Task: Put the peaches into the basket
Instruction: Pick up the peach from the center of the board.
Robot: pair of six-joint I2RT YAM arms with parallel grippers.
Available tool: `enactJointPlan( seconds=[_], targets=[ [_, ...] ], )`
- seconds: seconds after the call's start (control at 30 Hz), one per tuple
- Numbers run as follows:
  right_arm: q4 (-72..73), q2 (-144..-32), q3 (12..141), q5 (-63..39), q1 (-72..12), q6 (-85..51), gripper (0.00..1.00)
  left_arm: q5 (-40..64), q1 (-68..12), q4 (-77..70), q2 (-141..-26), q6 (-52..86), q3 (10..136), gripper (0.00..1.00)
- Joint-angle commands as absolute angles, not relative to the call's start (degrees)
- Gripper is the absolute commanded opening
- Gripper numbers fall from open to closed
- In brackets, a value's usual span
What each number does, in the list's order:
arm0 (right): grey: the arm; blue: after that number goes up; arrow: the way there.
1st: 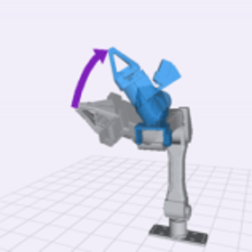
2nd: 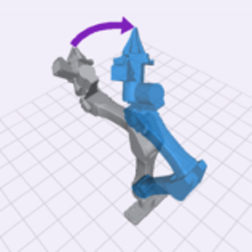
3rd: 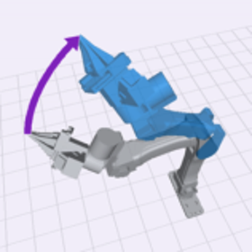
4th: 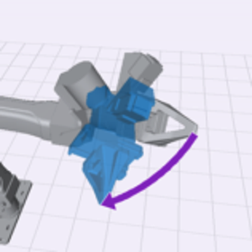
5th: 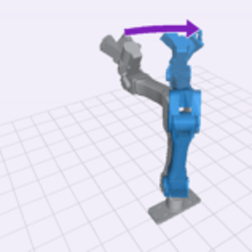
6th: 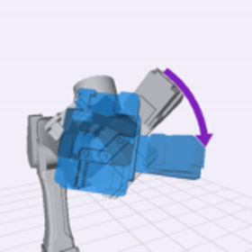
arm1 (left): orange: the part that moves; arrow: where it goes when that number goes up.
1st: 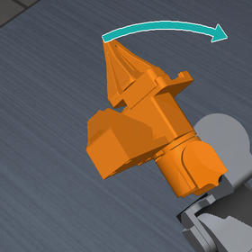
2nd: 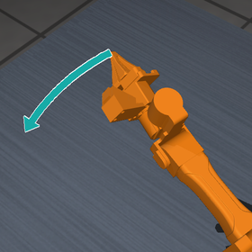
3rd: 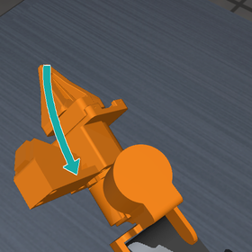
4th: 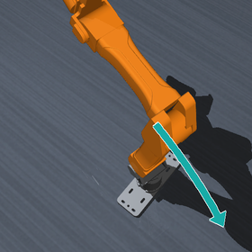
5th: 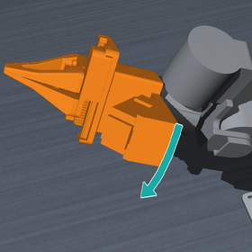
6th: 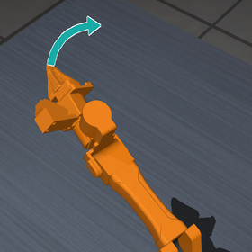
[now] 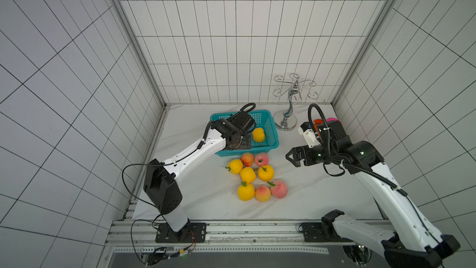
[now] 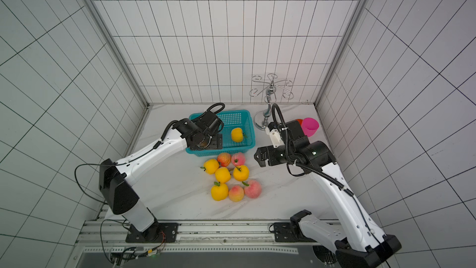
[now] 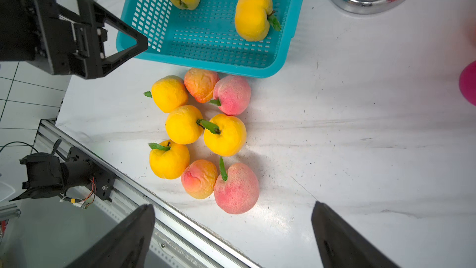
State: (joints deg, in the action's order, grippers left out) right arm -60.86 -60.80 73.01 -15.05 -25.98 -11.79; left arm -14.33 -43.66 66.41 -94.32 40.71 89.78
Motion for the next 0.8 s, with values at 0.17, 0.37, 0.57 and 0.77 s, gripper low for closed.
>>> enactJointPlan(
  seconds=[0.17, 0.37, 0.57, 0.77],
  targets=[
    [-62.8, -60.5, 69.8, -16.0, -28.5, -14.0, 0.99, -15.8, -48.6, 70.1, -84.9, 48.9, 82.5, 0.95],
    [-60.9, -60.5, 66.0, -13.9, -31.0, -18.2, 0.99, -12.3, -48.9, 66.9, -78.9, 49.1, 75.7, 0.95],
    [-58.6, -61.2, 61.0, -13.5, -32.7, -24.3, 0.99, -9.4, -48.9, 66.8, -77.2, 46.1, 74.6, 0.95],
    [-55.3, -62.0, 56.3, -11.5, -36.7, -31.1, 0.99, -5.5, -49.0, 63.0, -71.6, 45.5, 67.8, 0.95]
  ],
)
